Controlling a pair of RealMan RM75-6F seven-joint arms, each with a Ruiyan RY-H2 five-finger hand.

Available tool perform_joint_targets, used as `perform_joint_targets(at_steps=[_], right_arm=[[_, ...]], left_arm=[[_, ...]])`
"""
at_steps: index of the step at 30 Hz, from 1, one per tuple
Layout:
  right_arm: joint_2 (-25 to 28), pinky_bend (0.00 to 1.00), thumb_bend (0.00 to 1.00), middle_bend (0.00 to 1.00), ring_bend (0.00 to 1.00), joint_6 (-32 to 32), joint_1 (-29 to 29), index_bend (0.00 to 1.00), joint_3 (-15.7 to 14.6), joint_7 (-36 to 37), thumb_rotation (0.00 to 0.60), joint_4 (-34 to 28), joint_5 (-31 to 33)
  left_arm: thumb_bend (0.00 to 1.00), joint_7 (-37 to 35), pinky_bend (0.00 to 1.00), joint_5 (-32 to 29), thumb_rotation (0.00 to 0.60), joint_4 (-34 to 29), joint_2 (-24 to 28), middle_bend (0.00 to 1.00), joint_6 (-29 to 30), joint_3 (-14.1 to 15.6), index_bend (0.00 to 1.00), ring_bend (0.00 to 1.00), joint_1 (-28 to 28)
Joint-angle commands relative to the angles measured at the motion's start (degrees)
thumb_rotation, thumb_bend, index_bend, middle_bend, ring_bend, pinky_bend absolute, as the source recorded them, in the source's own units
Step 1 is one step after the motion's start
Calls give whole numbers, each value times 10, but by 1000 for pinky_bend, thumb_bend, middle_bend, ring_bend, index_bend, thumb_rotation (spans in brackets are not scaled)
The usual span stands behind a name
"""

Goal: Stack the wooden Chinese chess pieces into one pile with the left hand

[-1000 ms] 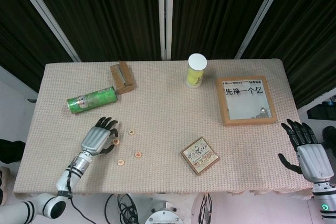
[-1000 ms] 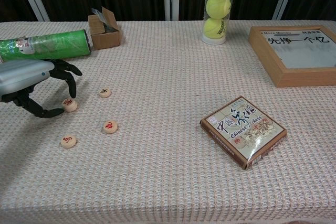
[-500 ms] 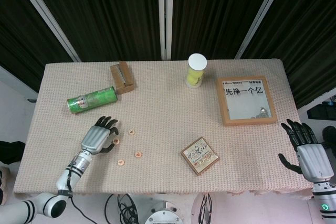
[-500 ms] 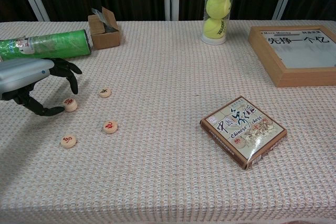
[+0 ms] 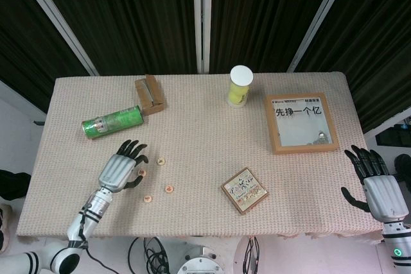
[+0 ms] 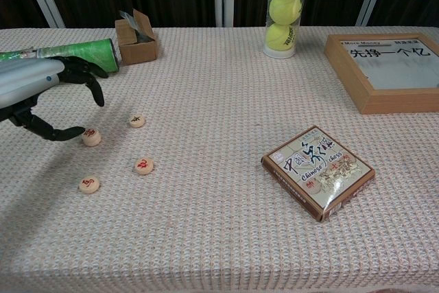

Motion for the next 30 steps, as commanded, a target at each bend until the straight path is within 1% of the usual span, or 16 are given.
perform_joint_targets(at_steps=[1, 4, 8, 13, 16, 19, 24, 30], right_arm=[[0, 0, 246, 0, 0, 2, 0, 0, 0, 0, 600, -1, -1], [1, 0, 246, 0, 0, 5, -2, 0, 0, 3, 600, -1, -1], [4, 0, 246, 0, 0, 12, -4, 0, 2, 11, 600, 0, -2], [9, 0, 246, 0, 0, 19, -8, 0, 3, 25, 600, 3, -2], [10, 0, 245, 0, 0, 20, -8, 0, 4, 30, 600, 4, -1], [12, 0, 246, 0, 0, 20, -8, 0, 3, 34, 600, 5, -2], [12, 0, 246, 0, 0, 21, -9, 0, 5, 37, 600, 7, 0], [11, 0, 246, 0, 0, 18, -7, 0, 4, 32, 600, 5, -1]], left_arm=[[295, 23, 17, 28, 600, -34, 6, 91, 6, 14, 356, 0, 3], [290, 33, 16, 27, 600, -40, -12, 91, -12, 23, 356, 0, -1], [288, 40, 16, 21, 600, -22, -46, 91, -42, 29, 356, 0, -11], [286, 54, 16, 14, 600, 1, -81, 91, -51, 21, 356, 0, -19], [285, 62, 16, 9, 600, 8, -92, 91, -50, 13, 356, 0, -22], [285, 75, 16, -5, 600, 16, -96, 91, -57, 6, 357, 0, -26], [284, 90, 15, -25, 600, 8, -90, 91, -65, 7, 369, 0, -24], [283, 103, 11, -23, 600, -5, -83, 91, -56, 11, 370, 0, -22]])
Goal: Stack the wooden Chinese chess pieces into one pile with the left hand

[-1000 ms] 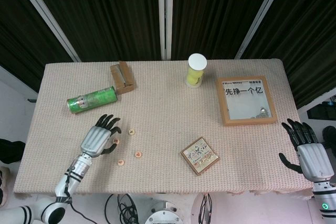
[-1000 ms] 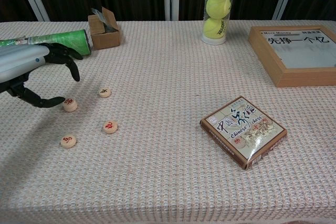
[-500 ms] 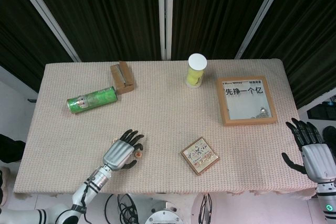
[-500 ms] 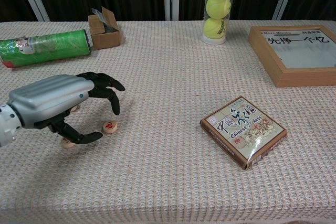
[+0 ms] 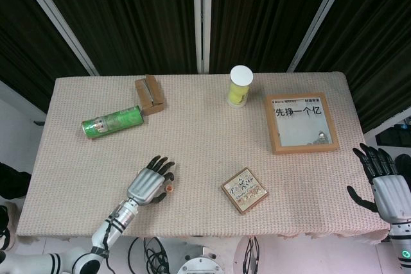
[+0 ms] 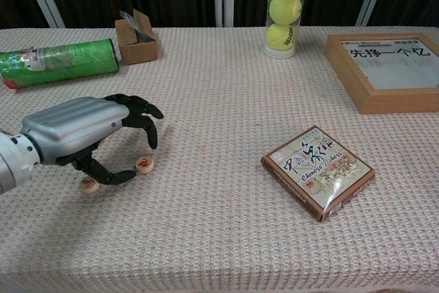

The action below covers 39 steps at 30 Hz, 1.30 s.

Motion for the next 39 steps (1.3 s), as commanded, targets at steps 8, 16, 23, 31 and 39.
perform_joint_targets(at_steps=[8, 16, 23, 31, 39], right_arm=[[-1, 0, 245, 0, 0, 1, -1, 0, 0, -3, 600, -2, 0], [-1, 0, 246, 0, 0, -4, 1, 0, 1, -3, 600, -1, 2], [-1, 0, 246, 0, 0, -4, 1, 0, 1, -3, 600, 0, 2], [-1, 0, 246, 0, 0, -5, 1, 0, 1, -4, 600, -1, 2], [-1, 0, 245, 0, 0, -7, 1, 0, 1, -3, 600, 0, 4]], left_arm=[[283, -6, 11, -8, 600, 6, 0, 91, -4, 3, 392, 0, 1], [283, -25, 11, -3, 600, 14, -5, 93, -7, 2, 428, 0, -2], [282, -46, 11, 0, 600, 30, -11, 97, -13, 2, 429, 0, -5], [280, -63, 11, 8, 600, 39, -14, 98, -14, 4, 438, 0, -6], [291, -79, 11, 16, 600, 46, -18, 110, -10, 4, 491, 0, -6]])
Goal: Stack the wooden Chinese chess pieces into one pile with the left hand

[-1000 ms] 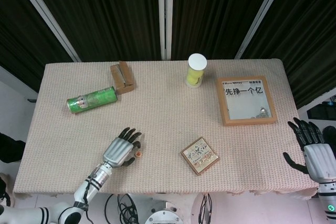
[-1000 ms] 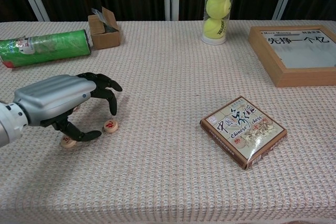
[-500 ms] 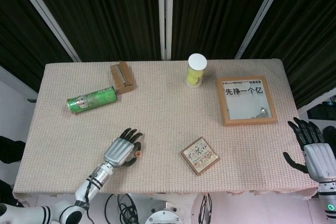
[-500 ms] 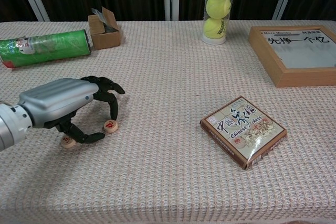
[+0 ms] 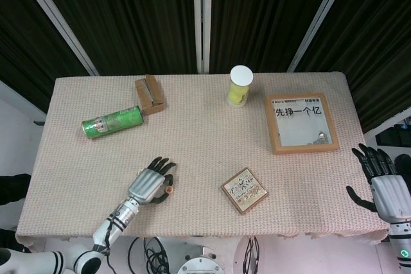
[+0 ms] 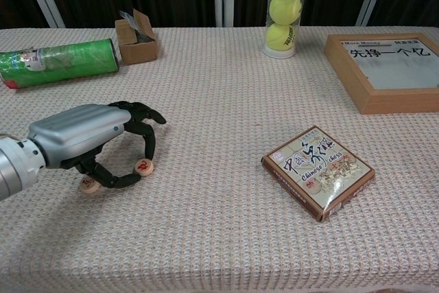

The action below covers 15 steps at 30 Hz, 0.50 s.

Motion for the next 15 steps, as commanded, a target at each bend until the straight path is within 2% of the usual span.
perform_joint_targets(at_steps=[1, 9, 15], right_arm=[[0, 0, 246, 0, 0, -1, 0, 0, 0, 0, 600, 0, 1], [0, 0, 246, 0, 0, 0, 0, 0, 1, 2, 600, 1, 1], [1, 0, 246, 0, 0, -1, 0, 0, 0, 1, 600, 0, -1]], left_arm=[[291, -2, 10, 1, 600, 0, 0, 112, 2, -1, 496, 0, 0], [291, -2, 10, 0, 600, -16, 17, 115, 13, -4, 499, 0, 6], [290, 15, 10, 3, 600, -65, 67, 123, 55, -15, 499, 0, 21]])
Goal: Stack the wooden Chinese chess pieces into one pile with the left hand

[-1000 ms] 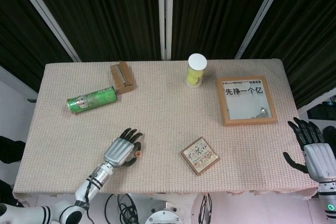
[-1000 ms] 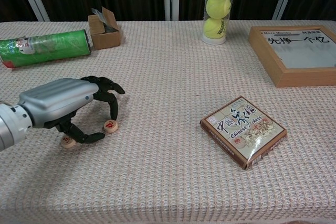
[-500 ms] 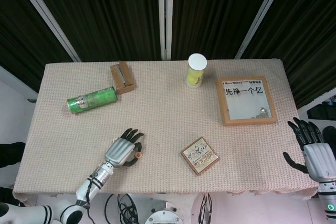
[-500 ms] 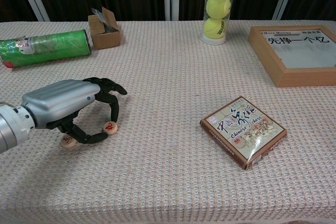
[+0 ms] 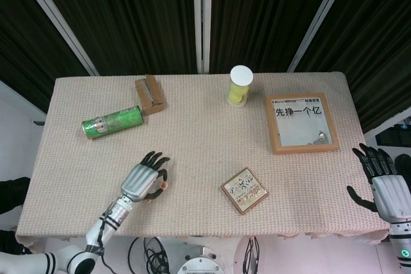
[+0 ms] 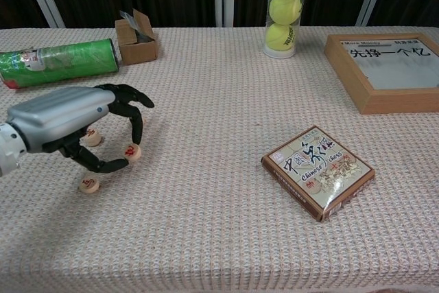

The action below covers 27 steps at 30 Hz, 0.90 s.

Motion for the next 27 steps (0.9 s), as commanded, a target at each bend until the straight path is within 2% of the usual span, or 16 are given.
perform_joint_targets(at_steps=[1, 8, 18, 27], right_arm=[[0, 0, 246, 0, 0, 0, 0, 0, -1, -1, 600, -1, -2], [-1, 0, 246, 0, 0, 0, 1, 0, -5, -7, 600, -4, -10], [1, 0, 246, 0, 0, 4, 0, 0, -7, -3, 600, -5, -15], [1, 0, 246, 0, 0, 1, 1, 0, -6, -2, 600, -3, -13]], left_arm=[[290, 16, 10, -6, 600, -29, 35, 124, 25, -8, 499, 0, 13], [290, 4, 11, -60, 600, -40, 78, 130, 15, -21, 499, 0, 25], [290, -8, 11, -97, 600, 2, 60, 134, -21, -25, 491, 0, 16], [289, -8, 8, -99, 600, 2, 58, 136, -25, -27, 486, 0, 11]])
